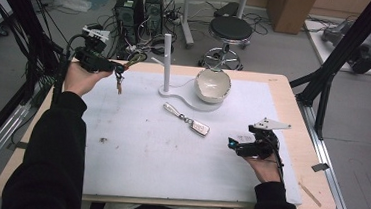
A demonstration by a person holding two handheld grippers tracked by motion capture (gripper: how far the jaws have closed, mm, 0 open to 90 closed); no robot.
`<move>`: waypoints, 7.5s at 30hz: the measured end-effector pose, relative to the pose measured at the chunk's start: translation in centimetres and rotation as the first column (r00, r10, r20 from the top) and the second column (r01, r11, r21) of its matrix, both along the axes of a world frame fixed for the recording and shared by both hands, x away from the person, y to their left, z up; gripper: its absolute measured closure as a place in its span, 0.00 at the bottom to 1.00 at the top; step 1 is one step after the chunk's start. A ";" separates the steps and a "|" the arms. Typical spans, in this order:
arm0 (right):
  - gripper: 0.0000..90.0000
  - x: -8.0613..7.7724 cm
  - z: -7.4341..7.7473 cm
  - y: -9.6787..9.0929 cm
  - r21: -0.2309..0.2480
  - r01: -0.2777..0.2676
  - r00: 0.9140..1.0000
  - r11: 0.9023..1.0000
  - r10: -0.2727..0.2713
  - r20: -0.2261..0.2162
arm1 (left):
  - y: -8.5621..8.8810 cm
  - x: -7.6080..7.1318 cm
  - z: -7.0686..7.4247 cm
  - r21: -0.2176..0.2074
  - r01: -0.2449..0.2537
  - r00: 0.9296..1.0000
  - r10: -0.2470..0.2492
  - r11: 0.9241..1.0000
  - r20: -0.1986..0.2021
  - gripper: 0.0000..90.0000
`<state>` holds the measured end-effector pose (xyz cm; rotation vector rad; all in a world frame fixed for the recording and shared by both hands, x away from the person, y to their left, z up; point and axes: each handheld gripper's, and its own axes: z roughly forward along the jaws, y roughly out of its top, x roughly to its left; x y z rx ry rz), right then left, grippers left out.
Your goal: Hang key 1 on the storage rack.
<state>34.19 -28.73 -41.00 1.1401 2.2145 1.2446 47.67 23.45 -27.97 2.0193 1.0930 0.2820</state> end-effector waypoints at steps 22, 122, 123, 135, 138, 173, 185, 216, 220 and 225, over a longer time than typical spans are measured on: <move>0.01 -0.1 0.0 0.1 -0.017 -0.005 1.000 1.000 0.005 -0.002 | -1.5 3.1 -0.2 -0.054 -0.017 1.000 0.016 0.998 -0.009 0.82; 0.01 -0.3 -0.2 -0.1 -0.034 0.004 1.000 0.999 -0.004 -0.004 | -5.8 3.6 -4.6 0.096 -0.006 0.998 0.013 0.995 -0.062 0.02; 0.01 -0.3 -0.2 -0.2 -0.032 0.004 1.000 0.999 -0.005 -0.004 | -5.6 3.5 -4.6 0.097 -0.007 0.998 0.013 0.995 -0.060 0.02; 0.01 -0.3 -0.2 -0.2 -0.039 0.006 1.000 0.999 -0.006 -0.004 | -4.4 0.4 -4.3 0.053 0.045 0.999 -0.045 0.998 -0.009 0.02; 0.01 -0.4 -0.2 -0.1 -0.047 0.006 1.000 0.999 -0.007 -0.005 | -4.2 -0.5 -4.3 0.050 0.043 0.999 -0.043 0.998 0.005 0.02; 0.01 -0.6 -0.2 0.4 -0.056 -0.013 1.000 0.998 0.013 -0.005 | 1.0 -8.2 -8.1 0.060 -0.025 0.996 0.019 0.998 0.090 0.02; 0.01 -0.6 -0.3 0.5 -0.063 -0.010 1.000 0.998 0.009 -0.010 | 2.8 -10.8 -9.1 0.050 -0.067 0.990 0.060 0.997 0.125 0.02; 0.01 -0.6 -0.4 0.5 -0.073 -0.004 1.000 0.997 0.003 -0.013 | 6.5 -18.3 -12.6 0.054 -0.152 0.976 0.141 0.987 0.168 0.02; 0.01 -0.6 -0.5 0.5 -0.076 -0.003 1.000 0.997 0.002 -0.017 | 6.7 -19.1 -13.0 0.065 -0.153 0.974 0.139 0.986 0.179 0.02; 0.01 -0.6 -0.5 0.5 -0.074 -0.002 1.000 0.997 0.001 -0.020 | 6.9 -19.9 -13.8 0.058 -0.156 0.974 0.144 0.986 0.174 0.02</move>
